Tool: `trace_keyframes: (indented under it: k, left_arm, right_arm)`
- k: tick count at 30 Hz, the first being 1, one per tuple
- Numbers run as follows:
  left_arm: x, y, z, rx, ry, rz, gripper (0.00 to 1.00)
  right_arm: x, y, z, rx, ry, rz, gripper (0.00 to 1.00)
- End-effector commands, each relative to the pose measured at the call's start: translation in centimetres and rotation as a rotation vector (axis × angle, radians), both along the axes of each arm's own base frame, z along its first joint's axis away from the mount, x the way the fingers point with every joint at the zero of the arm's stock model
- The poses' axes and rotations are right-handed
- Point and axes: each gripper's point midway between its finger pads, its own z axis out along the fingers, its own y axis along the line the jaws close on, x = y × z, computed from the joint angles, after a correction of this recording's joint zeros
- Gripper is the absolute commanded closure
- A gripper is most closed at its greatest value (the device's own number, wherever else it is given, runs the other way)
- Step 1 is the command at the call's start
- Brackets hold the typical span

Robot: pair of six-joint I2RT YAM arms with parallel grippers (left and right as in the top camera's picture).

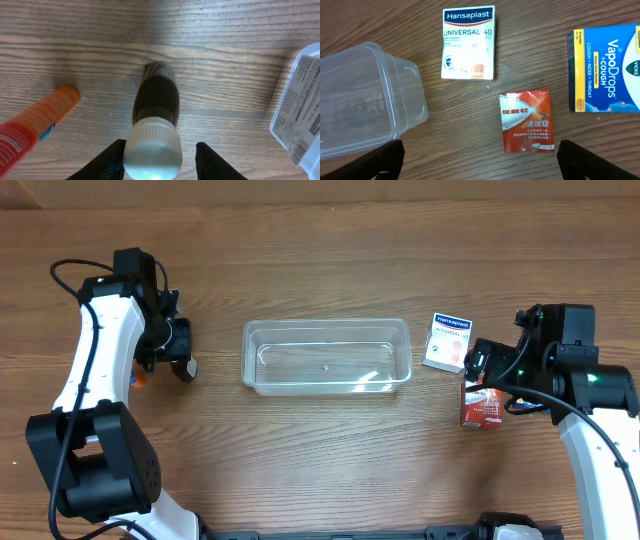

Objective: Pack container
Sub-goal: 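Move the left gripper to the dark medicine bottle and grasp it, then carry the bottle into the container's left end and release it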

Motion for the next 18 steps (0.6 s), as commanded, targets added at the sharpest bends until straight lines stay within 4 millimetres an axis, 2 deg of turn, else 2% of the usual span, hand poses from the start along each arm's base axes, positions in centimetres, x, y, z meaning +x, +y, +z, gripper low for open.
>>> trace_keyframes:
  k: [1,8,11,14,18]
  left_arm:
    - [0.93,0.24,0.39,0.026,-0.028,-0.010,0.52]
    - [1.17,0.44,0.41,0.037,-0.037,-0.010,0.56]
    - [1.11,0.39,0.40,0.034,-0.035,-0.009,0.70]
    - [1.03,0.37,0.39,0.033,-0.032,-0.010,0.75]
    - [0.88,-0.05,0.45,0.012,-0.028,-0.011,0.91]
  right_arm:
    - [0.57,-0.08,1.25,0.005,-0.035,-0.006,0.00]
    - [0.56,-0.08,1.24,0.004,-0.034,-0.006,0.00]
    - [0.56,-0.08,1.25,0.004,-0.035,-0.006,0.00]
    - [0.56,-0.08,1.25,0.004,-0.035,-0.006,0.00]
    - [0.57,-0.09,1.25,0.004,-0.035,-0.006,0.00]
